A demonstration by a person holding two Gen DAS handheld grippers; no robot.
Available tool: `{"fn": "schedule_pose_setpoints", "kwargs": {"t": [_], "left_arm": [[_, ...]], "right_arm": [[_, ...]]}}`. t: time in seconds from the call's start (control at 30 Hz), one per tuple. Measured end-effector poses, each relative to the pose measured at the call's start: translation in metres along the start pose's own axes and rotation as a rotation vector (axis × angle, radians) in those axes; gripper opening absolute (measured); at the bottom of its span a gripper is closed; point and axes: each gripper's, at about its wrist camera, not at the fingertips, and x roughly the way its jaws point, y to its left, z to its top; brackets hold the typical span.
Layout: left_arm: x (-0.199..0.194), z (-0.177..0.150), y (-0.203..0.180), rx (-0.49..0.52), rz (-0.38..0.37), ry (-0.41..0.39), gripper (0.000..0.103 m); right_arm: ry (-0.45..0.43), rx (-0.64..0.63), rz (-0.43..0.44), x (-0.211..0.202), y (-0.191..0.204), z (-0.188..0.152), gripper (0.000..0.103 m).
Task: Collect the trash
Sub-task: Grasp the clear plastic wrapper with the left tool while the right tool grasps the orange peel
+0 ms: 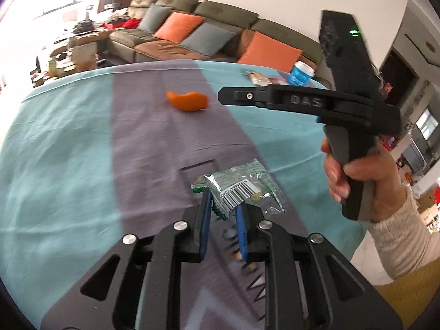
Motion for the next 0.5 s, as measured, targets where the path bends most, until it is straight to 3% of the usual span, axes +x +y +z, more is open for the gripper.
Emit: {"fn": "schedule_pose_setpoints", "kwargs": {"t": [0.13,0.5], "left_arm": [[-0.017,-0.006,0.014,-0.029,0.022,-0.020,0.017],[-0.048,-0.020,0.043,-0.080,0.106,-0.058,0.017]], "right_arm": [[0.023,0.010,-0.023,0.018,-0.003,0.008,0.044],[0.056,0.045,-0.043,0.053,-0.010,0.027,0.045]]}}
